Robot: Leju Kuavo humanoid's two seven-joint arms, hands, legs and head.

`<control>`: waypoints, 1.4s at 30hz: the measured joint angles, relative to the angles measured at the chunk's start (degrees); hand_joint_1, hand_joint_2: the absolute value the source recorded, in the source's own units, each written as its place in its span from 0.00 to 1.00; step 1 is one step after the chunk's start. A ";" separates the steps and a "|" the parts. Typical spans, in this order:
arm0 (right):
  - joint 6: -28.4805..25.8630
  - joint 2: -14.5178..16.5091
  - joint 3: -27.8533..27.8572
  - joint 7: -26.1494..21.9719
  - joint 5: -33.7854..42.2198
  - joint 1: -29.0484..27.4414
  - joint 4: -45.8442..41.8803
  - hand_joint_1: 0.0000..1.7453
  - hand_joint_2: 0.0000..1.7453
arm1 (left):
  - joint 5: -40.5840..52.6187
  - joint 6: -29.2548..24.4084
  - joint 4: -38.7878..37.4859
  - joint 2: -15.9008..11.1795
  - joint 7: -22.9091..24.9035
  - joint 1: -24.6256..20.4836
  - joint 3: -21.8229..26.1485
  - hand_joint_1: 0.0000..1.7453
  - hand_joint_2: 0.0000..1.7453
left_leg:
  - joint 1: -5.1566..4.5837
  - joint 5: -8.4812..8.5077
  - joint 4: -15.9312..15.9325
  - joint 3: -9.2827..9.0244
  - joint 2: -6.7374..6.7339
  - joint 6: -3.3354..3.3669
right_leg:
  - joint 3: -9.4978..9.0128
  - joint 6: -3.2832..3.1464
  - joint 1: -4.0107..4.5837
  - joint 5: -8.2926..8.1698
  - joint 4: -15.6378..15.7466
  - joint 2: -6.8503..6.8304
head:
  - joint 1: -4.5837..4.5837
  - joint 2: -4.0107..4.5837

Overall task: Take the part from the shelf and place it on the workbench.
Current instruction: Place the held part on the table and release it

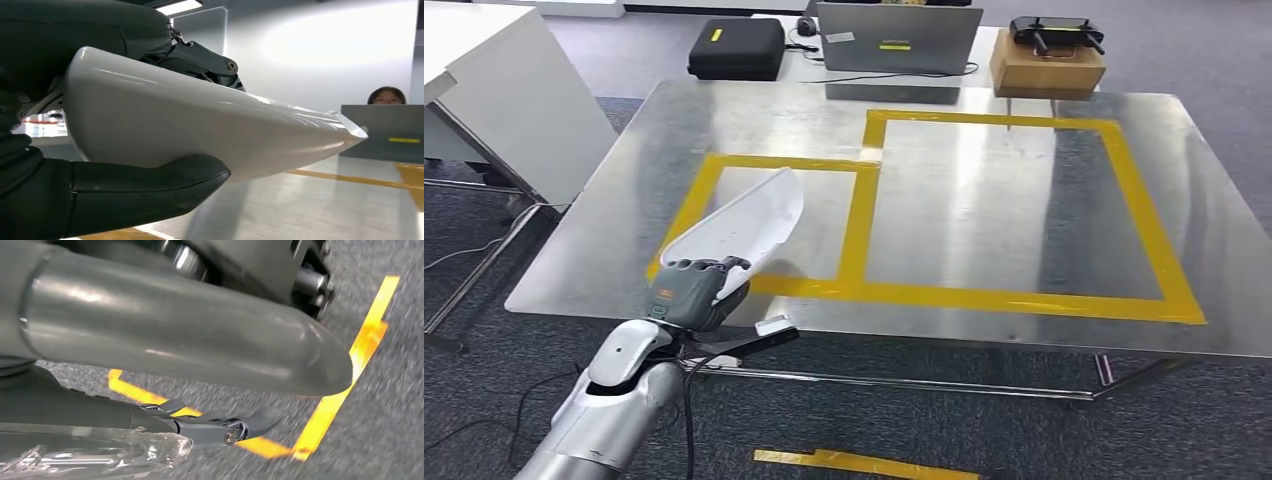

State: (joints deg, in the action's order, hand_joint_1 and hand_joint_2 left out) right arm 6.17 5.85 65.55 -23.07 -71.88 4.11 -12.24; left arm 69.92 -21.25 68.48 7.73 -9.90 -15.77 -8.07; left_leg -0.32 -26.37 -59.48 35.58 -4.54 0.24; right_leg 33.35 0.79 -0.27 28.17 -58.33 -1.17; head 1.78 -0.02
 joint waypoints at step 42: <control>2.77 0.38 -4.80 1.16 -3.74 1.99 0.17 0.00 0.00 | 14.82 1.16 -19.02 -5.99 17.81 -13.95 10.17 0.00 0.75 | 0.76 0.51 0.75 -0.42 6.68 0.15 | 0.11 0.60 -0.28 -0.79 0.68 6.34 | -0.24 -0.01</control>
State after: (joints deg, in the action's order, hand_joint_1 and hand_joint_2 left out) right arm 8.94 6.23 60.75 -21.91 -75.62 6.10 -12.07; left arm 84.74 -20.09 49.46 1.74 7.91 -29.73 2.10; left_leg 0.44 -25.86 -58.73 35.15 2.14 0.40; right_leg 33.46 1.39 -0.55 27.38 -57.64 5.17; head 1.54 -0.02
